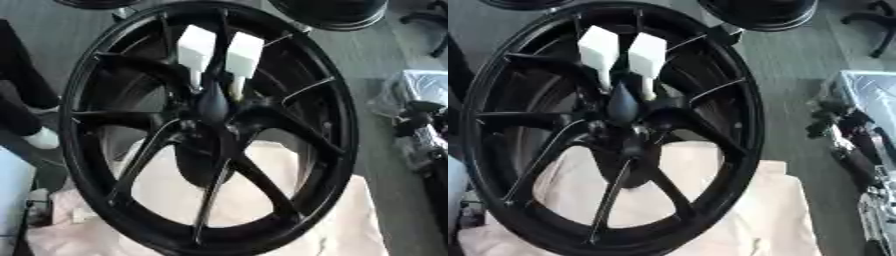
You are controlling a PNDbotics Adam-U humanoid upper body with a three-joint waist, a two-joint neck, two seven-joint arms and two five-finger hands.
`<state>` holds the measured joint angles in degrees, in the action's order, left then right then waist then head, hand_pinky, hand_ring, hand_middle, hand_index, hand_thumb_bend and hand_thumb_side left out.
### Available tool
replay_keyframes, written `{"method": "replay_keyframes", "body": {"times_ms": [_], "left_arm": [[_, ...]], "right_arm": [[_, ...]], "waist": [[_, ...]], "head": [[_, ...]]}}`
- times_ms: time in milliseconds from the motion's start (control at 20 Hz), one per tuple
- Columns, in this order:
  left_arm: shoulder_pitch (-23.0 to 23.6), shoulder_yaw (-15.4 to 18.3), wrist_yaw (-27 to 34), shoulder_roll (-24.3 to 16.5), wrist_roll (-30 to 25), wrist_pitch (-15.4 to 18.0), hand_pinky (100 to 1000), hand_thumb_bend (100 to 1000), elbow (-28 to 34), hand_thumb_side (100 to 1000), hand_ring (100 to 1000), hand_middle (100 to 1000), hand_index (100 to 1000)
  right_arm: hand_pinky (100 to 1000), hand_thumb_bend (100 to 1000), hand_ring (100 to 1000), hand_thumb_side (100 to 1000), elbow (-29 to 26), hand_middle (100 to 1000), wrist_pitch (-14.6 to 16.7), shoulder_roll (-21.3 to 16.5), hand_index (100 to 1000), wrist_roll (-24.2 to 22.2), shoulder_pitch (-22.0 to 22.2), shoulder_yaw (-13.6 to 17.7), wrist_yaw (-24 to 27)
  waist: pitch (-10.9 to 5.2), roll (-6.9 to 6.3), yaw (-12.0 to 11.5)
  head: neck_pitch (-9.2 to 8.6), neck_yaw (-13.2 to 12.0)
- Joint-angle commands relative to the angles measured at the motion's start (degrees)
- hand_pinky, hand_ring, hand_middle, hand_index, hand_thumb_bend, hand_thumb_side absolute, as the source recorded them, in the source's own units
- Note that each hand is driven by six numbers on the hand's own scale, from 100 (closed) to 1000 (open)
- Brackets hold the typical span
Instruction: Pull the pin out of the wheel hub.
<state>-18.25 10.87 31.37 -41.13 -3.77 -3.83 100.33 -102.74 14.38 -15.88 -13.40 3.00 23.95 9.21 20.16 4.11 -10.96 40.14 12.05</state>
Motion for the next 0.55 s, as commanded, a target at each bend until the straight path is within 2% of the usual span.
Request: {"method": "replay_keyframes", "body": {"times_ms": [50, 150, 300, 550], "left_arm": [[-0.69, -1.08, 6.17, 2.3, -3.25, 1.57, 869, 174, 1.3, 800, 712, 669, 870], [-0.63, -1.71, 6.9, 4.35, -5.14, 1.93, 873, 204, 1.45, 807, 729, 705, 892], [-0.59, -2.9, 4.67, 7.81, -7.49, 2.62, 871, 195, 1.78, 812, 735, 714, 894], [-0.19, -4.06, 1.37, 11.64, -7.98, 1.6, 858, 209, 0.58, 846, 726, 712, 884]], "right_arm": [[558, 100, 567, 471, -1.53, 609, -0.1, -1.68, 755, -0.09, -0.38, 0.16, 0.91], [558, 100, 567, 470, -1.54, 609, -0.16, -1.72, 755, -0.26, -0.56, 0.04, 1.2], [558, 100, 567, 470, -1.51, 609, -0.27, -1.71, 755, -0.47, -0.97, -0.12, 1.58], [558, 100, 567, 470, -1.44, 610, -0.45, -1.74, 755, -0.72, -1.39, -0.22, 1.98]], "waist": [[-1.44, -0.12, 0.24], [-1.47, -0.04, 0.39], [-1.45, 0.07, 0.68], [-1.46, 0.1, 1.05]], "head": [[-0.62, -0.36], [-0.64, -0.42], [-0.59, -0.68], [-0.62, -1.02]]}}
